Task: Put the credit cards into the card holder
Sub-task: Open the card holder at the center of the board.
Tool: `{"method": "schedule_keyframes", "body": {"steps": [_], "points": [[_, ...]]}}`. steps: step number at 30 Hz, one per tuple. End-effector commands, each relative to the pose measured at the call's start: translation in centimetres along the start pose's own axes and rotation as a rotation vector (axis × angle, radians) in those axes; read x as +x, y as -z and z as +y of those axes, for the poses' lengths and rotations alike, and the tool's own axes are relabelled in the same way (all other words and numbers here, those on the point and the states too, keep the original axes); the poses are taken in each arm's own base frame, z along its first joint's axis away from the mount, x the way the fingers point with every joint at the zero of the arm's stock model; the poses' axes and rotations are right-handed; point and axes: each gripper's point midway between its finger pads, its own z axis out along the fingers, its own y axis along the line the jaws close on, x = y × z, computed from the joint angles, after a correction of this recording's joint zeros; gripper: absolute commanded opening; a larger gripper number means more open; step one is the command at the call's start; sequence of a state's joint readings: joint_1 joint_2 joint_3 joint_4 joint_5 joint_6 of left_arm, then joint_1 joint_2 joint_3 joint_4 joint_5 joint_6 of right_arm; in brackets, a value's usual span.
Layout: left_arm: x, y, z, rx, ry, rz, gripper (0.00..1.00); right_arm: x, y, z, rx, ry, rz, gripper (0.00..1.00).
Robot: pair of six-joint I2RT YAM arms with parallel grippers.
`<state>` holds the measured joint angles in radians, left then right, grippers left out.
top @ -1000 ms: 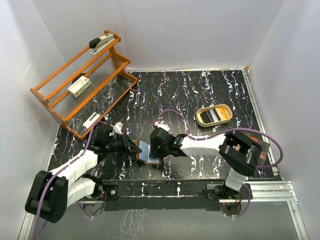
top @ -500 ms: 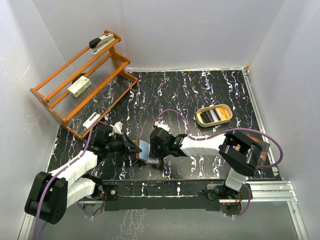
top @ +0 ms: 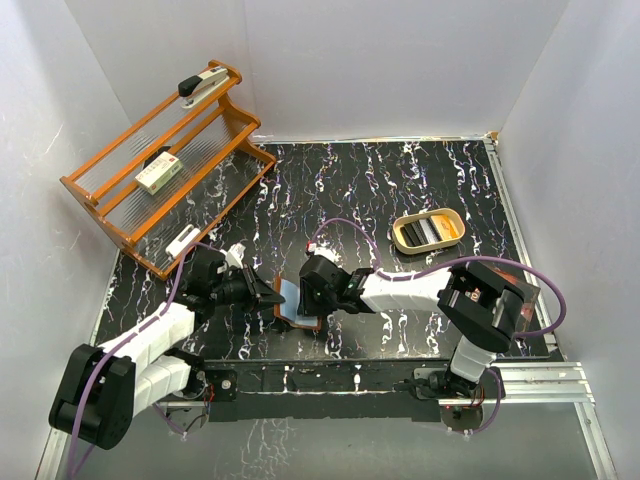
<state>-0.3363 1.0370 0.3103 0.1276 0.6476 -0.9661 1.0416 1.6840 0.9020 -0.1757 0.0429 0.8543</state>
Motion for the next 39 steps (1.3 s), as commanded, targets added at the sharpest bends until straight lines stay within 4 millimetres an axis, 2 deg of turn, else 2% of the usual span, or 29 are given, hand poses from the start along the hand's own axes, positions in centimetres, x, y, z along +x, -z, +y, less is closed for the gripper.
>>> {"method": "schedule_keyframes", "body": {"steps": [1,2,8,13,18,25,30,39], "points": [[0.4,0.4,-1.3,0.060,-0.021,0.015,0.05,1.0,-0.7,-2.1,0.078,0.035,0.018,0.25],[0.3,0.4,-1.4,0.063,-0.022,0.013,0.00,1.1,-0.7,-2.1,0.078,0.036,0.019,0.25],[0.2,0.4,-1.4,0.066,-0.027,0.002,0.00,0.1,-0.6,-1.6,0.084,0.062,0.009,0.29],[0.3,0.5,-0.6,0.023,-0.035,0.002,0.00,-2.3,2.1,1.2,0.024,0.065,-0.041,0.41],[0.1,0.5,-0.5,0.018,-0.036,-0.009,0.00,-3.9,4.7,3.3,-0.058,0.025,-0.094,0.55],[0.0,0.5,-0.6,0.010,-0.044,-0.008,0.00,-4.7,6.2,5.2,-0.129,0.003,-0.108,0.60],[-0.2,0.7,-1.1,0.023,-0.048,-0.015,0.00,-5.0,5.8,5.6,-0.139,0.006,-0.114,0.65],[-0.1,0.6,-1.1,0.021,-0.041,-0.011,0.00,-3.5,4.1,5.0,-0.130,0.007,-0.063,0.67]]}}
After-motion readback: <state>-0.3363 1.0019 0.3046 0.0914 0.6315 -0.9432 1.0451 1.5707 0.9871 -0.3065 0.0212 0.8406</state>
